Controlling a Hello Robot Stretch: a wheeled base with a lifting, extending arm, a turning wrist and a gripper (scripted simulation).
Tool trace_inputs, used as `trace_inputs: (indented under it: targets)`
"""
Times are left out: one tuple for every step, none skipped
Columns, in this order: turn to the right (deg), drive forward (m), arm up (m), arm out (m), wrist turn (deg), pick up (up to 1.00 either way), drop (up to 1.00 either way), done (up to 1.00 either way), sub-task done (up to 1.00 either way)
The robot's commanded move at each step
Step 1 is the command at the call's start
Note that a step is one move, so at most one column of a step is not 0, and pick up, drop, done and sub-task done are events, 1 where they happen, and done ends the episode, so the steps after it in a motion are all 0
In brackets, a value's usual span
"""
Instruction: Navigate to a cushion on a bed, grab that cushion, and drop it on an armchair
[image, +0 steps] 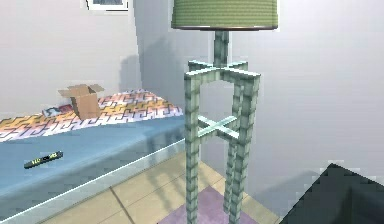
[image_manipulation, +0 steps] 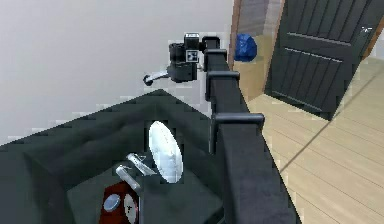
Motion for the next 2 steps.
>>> trace_inputs:
  targets:
    - [0.0, 0.00, -0.22, 0.00, 0.0, 0.00, 0.00, 0.00, 0.00]
    - [0.0, 0.00, -0.32, 0.00, 0.0, 0.00, 0.00, 0.00, 0.00]
